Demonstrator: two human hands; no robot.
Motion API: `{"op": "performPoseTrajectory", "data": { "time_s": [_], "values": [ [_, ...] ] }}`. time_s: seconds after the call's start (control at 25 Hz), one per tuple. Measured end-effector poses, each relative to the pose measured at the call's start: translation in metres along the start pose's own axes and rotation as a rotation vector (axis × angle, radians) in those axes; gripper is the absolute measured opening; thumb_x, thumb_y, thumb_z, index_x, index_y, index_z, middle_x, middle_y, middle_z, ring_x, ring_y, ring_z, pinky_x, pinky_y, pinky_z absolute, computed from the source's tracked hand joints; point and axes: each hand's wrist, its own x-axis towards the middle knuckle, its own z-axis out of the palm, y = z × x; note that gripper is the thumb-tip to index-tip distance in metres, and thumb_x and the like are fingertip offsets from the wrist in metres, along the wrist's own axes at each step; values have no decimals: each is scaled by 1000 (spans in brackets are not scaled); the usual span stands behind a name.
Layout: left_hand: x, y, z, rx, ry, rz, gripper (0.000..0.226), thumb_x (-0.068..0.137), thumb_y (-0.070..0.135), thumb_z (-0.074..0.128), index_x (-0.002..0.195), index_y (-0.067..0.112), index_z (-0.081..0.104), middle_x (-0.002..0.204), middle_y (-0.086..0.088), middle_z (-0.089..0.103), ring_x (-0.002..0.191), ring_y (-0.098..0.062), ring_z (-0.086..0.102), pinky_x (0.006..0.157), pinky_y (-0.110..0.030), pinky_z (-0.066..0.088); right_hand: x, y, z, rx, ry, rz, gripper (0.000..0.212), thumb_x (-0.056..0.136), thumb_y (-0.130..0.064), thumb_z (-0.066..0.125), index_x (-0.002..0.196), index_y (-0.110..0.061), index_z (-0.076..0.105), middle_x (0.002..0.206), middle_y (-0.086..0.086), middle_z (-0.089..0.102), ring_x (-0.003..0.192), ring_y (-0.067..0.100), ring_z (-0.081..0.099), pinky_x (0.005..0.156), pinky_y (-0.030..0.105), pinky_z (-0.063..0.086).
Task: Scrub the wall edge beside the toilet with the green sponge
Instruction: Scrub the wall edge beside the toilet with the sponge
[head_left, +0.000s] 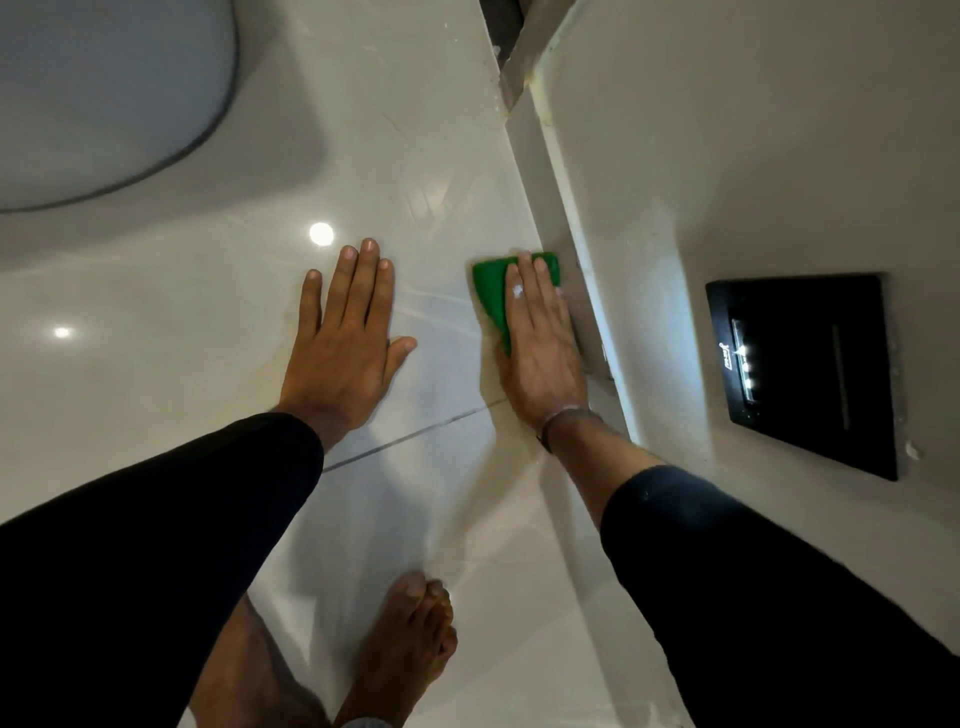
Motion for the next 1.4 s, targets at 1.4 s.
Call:
{"op": "performPoseTrajectory", "data": {
  "time_s": [1.4],
  "values": [
    [-2, -2, 9, -12, 38, 2, 81, 113, 53, 28, 174, 4, 7, 184, -20, 6, 171, -37, 4, 135, -62, 9, -10, 9, -1, -26, -30, -25, 73, 96, 10, 41, 163, -2, 14, 173, 15, 12, 161, 29, 3, 131, 49, 8]
  ]
}}
